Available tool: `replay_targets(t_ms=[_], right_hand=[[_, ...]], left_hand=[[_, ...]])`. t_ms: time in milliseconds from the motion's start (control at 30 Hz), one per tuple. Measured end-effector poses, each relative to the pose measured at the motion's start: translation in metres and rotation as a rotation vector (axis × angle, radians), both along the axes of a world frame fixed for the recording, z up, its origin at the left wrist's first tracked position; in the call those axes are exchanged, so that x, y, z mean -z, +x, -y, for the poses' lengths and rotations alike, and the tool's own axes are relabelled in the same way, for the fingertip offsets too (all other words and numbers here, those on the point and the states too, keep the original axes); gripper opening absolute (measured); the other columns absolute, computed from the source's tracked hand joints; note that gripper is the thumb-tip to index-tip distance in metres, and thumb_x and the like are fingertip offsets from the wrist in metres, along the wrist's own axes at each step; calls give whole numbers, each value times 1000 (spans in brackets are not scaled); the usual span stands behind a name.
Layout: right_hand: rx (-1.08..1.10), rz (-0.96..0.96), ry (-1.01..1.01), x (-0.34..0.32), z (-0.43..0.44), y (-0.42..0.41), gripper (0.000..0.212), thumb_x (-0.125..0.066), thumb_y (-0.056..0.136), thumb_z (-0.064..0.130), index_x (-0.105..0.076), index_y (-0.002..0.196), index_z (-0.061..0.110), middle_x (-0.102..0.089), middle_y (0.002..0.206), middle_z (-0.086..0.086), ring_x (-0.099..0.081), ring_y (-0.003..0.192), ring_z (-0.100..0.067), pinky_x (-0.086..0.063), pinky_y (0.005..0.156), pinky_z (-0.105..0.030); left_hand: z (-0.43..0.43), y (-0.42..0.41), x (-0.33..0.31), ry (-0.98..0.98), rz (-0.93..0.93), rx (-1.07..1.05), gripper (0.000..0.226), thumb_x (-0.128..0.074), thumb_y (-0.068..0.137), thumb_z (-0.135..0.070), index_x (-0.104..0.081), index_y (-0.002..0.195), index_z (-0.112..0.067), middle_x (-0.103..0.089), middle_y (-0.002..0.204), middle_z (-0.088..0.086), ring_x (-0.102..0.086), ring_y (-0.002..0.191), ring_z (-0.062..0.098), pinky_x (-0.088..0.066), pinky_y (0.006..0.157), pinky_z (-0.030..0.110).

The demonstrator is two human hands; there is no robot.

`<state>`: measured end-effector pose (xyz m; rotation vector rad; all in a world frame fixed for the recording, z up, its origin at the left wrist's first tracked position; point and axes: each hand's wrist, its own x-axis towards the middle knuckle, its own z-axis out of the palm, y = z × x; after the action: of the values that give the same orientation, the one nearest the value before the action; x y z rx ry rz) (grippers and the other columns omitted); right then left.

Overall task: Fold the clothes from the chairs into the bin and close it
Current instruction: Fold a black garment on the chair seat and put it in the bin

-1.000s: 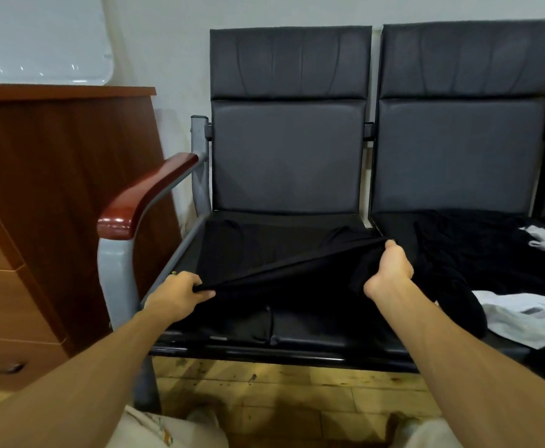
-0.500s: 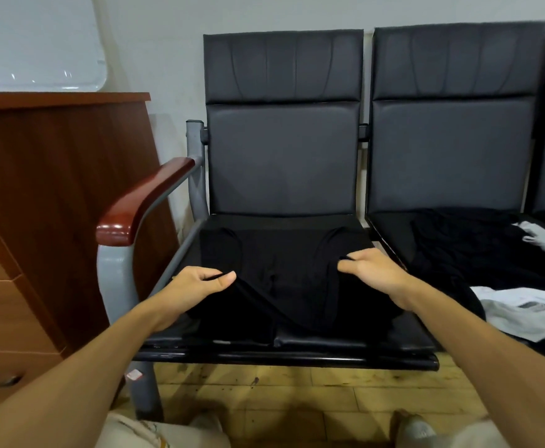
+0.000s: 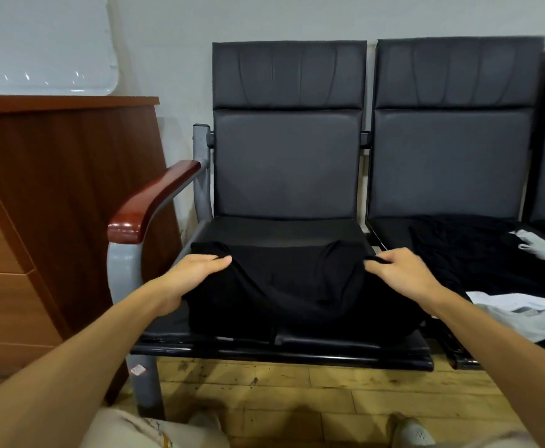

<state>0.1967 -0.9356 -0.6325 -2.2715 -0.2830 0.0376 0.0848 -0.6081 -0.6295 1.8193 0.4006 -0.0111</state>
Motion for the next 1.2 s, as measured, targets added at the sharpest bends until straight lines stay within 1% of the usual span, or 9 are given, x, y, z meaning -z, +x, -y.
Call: replay_targets(t_ms=[100, 200, 267, 400, 600, 733, 900, 1100, 1200], right_hand=[[165, 91, 71, -6, -1, 19, 48, -62, 88, 41, -50, 56, 8, -57, 61, -7, -60, 66, -27, -42, 62, -32], [228, 204, -147, -11, -8, 41, 44, -56, 91, 46, -56, 59, 16, -56, 62, -1, -56, 69, -23, -39, 60, -31], [230, 304, -313, -11, -16, 57, 40, -50, 95, 50, -65, 75, 18, -60, 70, 0, -57, 76, -23, -40, 62, -31], [182, 390, -437, -11, -31, 93, 37, -43, 99, 47, -57, 84, 17, -55, 72, 3, -53, 74, -21, -37, 62, -31], [116, 427, -589, 7, -49, 153, 41, -42, 98, 49, -49, 72, 19, -57, 75, 1, -57, 72, -23, -41, 59, -32], [75, 377, -662, 31, -55, 190, 43, -42, 98, 50, -61, 88, 13, -62, 83, -3, -61, 76, -24, -51, 66, -37], [42, 475, -948, 73, -60, 209, 35, -38, 99, 49, -60, 106, 22, -63, 106, 2, -57, 102, -20, -34, 87, -36], [-51, 458, -886, 76, -68, 189, 36, -41, 99, 42, -50, 129, 24, -54, 127, 3, -45, 121, -18, -24, 104, -38], [-201, 382, -848, 66, -77, 162, 41, -44, 99, 42, -45, 136, 25, -45, 138, 2, -37, 131, -19, -23, 108, -39]], left_hand=[[-20, 26, 2, 305, 94, -97, 27, -62, 91, -42, -75, 98, -19, -73, 98, -1, -67, 97, 18, -50, 95, 35], [-38, 48, 0, 643, 37, -118, 31, -54, 93, -51, -69, 80, -27, -69, 89, 0, -63, 92, 22, -49, 84, 34], [-45, 65, -3, 781, 6, -139, 30, -49, 94, -54, -66, 86, -31, -68, 94, 0, -62, 95, 25, -48, 82, 35], [-57, 100, -4, 1028, 7, -177, 31, -51, 95, -52, -66, 109, -30, -65, 113, 0, -61, 105, 27, -44, 77, 33], [-80, 152, 9, 1122, -19, -106, 28, -55, 92, -52, -68, 97, -27, -63, 100, -2, -62, 96, 25, -47, 73, 33], [-90, 183, 26, 1203, -96, -71, 30, -52, 93, -53, -65, 92, -25, -57, 93, -3, -60, 89, 21, -46, 70, 32], [-98, 201, 66, 1217, -164, 33, 31, -50, 96, -47, -57, 114, -22, -52, 114, 3, -55, 104, 22, -49, 86, 38], [-86, 183, 71, 1152, -96, -64, 47, -41, 100, -37, -37, 143, -17, -38, 141, 11, -36, 131, 29, -36, 105, 42], [-68, 160, 66, 1129, -110, -43, 53, -47, 98, -26, -30, 147, -17, -29, 146, 11, -28, 136, 30, -29, 110, 41]])
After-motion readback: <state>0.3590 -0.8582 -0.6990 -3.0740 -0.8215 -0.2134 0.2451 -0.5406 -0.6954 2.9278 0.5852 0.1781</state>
